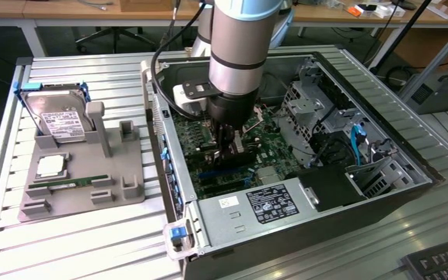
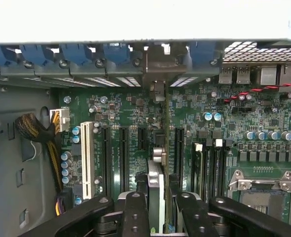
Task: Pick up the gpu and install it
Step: 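Insert the gpu into the slot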
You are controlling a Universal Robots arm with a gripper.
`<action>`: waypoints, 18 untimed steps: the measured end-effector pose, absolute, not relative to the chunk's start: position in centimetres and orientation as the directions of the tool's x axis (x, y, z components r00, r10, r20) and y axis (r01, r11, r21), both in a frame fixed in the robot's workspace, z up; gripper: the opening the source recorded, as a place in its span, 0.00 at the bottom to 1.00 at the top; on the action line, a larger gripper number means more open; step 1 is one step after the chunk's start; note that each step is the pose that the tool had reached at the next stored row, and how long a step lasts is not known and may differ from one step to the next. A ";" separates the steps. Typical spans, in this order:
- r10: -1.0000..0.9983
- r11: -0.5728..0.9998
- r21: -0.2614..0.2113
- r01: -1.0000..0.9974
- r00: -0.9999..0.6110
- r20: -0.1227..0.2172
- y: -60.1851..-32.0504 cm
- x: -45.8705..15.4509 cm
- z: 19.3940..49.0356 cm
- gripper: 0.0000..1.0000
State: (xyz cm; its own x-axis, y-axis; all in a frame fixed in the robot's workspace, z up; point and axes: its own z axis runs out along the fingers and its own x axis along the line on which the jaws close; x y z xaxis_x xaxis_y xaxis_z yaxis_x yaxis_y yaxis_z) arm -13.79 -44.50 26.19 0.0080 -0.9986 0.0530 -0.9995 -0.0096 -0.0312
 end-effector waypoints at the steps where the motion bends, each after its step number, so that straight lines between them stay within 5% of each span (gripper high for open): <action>1: -0.999 -0.011 -0.031 -0.999 0.009 0.054 -44.5 -13.8 26.2 0.27; 18: -0.998 -0.023 -0.031 -0.999 0.022 0.055 -44.5 -13.7 26.0 0.27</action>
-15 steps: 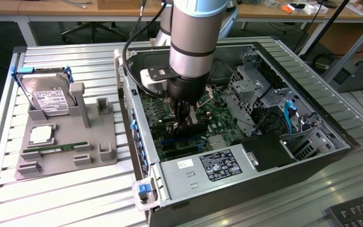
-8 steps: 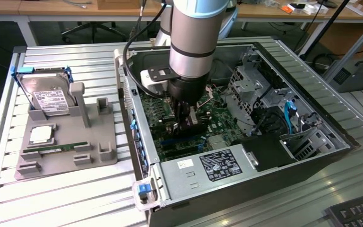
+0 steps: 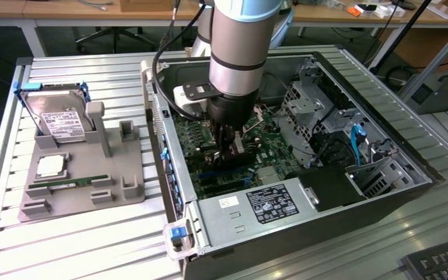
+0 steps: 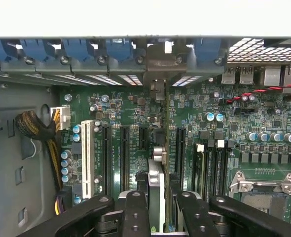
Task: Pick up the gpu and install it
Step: 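Insert the gpu into the slot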
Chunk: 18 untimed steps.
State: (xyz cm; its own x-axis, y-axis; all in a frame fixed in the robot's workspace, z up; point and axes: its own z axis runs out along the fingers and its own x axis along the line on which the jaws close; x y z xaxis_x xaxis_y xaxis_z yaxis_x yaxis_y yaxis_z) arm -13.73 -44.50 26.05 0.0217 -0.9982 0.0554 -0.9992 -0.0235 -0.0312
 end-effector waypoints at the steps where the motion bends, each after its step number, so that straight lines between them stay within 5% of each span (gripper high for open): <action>1: -0.998 -0.025 -0.031 -0.999 0.023 0.055 -44.5 -13.7 26.0 0.27; 18: -0.998 -0.042 -0.031 -0.999 0.040 0.055 -44.5 -13.7 25.6 0.27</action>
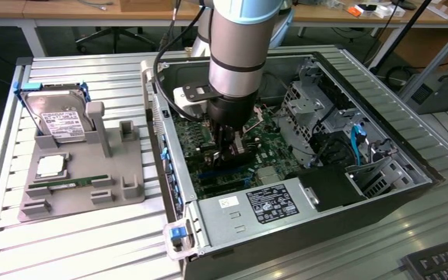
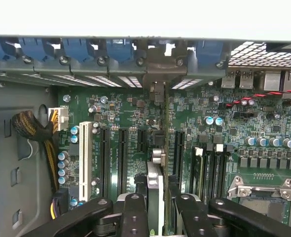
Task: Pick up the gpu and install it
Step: 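Insert the gpu into the slot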
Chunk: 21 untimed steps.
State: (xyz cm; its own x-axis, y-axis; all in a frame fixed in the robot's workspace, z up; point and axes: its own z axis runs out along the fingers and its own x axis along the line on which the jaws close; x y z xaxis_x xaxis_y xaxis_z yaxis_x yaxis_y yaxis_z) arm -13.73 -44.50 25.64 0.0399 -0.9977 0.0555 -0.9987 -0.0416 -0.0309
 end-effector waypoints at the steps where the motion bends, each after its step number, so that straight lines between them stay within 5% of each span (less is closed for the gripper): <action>1: -0.998 -0.042 -0.031 -0.999 0.040 0.056 -44.5 -13.7 25.6 0.27; 21: -0.998 -0.022 -0.031 -0.999 0.020 0.055 -44.5 -13.7 25.9 0.27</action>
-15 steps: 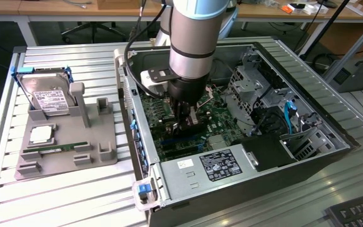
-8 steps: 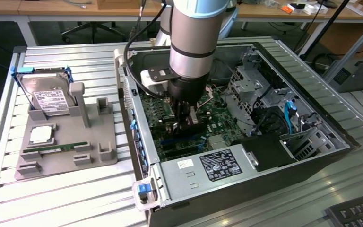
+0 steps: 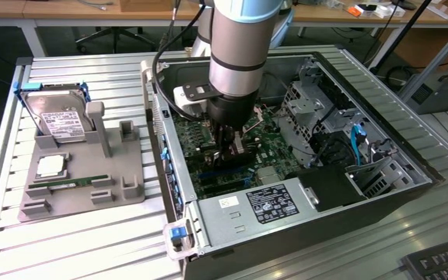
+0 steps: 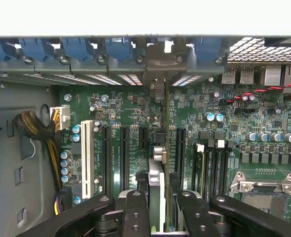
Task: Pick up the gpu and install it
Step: 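Insert the gpu into the slot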
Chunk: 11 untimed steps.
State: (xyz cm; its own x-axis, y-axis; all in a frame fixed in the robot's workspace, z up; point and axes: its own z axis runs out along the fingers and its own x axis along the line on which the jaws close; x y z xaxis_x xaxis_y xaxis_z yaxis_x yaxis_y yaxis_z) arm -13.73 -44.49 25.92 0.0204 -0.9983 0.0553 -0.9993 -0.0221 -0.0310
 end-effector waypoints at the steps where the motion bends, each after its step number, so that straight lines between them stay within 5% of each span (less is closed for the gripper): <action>1: -0.998 -0.022 -0.031 -0.999 0.020 0.055 -44.5 -13.7 25.9 0.27; 11: -0.998 -0.022 -0.030 -0.999 0.020 0.055 -44.5 -13.7 25.7 0.27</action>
